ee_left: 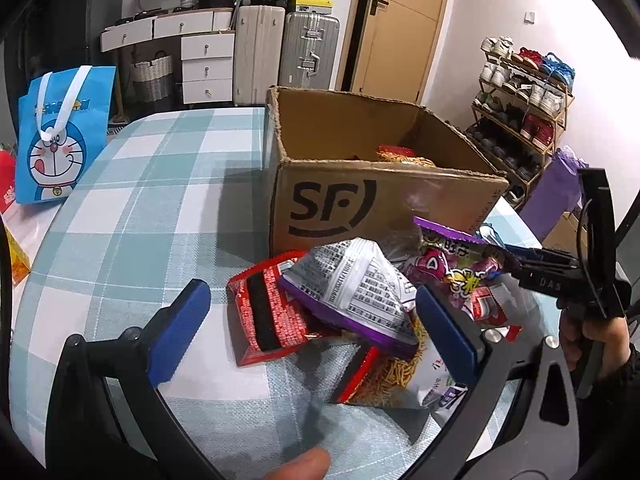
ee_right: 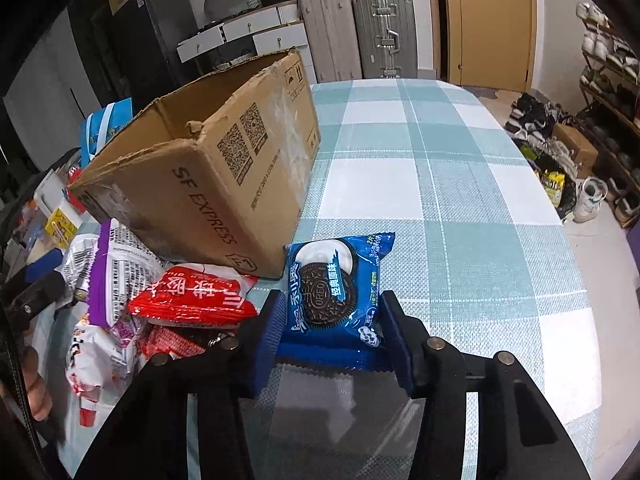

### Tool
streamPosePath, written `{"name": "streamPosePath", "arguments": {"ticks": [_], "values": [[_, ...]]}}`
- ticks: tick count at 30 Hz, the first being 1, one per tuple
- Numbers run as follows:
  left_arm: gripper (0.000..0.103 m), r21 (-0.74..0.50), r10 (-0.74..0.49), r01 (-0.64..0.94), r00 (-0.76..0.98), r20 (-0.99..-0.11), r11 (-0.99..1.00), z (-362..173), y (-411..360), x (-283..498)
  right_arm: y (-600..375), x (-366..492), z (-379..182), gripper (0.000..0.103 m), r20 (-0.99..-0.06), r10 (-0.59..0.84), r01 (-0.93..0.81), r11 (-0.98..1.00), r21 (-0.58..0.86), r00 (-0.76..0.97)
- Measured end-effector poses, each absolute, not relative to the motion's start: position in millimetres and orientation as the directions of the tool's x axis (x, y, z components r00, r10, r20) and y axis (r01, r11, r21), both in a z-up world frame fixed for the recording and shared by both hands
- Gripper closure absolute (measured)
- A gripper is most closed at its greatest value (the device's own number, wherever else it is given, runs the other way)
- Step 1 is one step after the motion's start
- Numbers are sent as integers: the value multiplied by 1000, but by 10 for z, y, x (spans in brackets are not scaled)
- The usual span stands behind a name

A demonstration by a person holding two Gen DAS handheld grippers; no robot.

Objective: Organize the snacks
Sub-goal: 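Lift the Oreo pack with the right gripper while the left gripper grasps the white-and-purple bag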

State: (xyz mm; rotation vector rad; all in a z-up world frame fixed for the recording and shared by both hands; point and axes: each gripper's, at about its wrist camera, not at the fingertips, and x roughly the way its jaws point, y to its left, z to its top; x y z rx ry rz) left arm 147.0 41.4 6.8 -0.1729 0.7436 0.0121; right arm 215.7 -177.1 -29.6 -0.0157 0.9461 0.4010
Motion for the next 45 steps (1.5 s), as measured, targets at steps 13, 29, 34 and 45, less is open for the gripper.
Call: {"name": "streamPosePath", "arguments": {"ticks": [13, 29, 34, 45], "values": [[1, -198, -128, -14, 722, -680, 980, 60, 375, 1428, -1996, 1987, 29, 61, -704, 386, -335, 916, 219, 596], [3, -158, -99, -24, 685, -722, 987, -28, 291, 1770, -1934, 1814, 288, 61, -658, 422, -387, 898, 209, 624], [29, -147, -117, 13, 681, -723, 989, -126, 220, 1784, -1954, 1810, 311, 61, -653, 422, -387, 898, 208, 629], [61, -217, -175, 32, 712, -680, 976, -94, 354, 1607, -1975, 1811, 329, 61, -653, 413, -377, 903, 205, 634]]}}
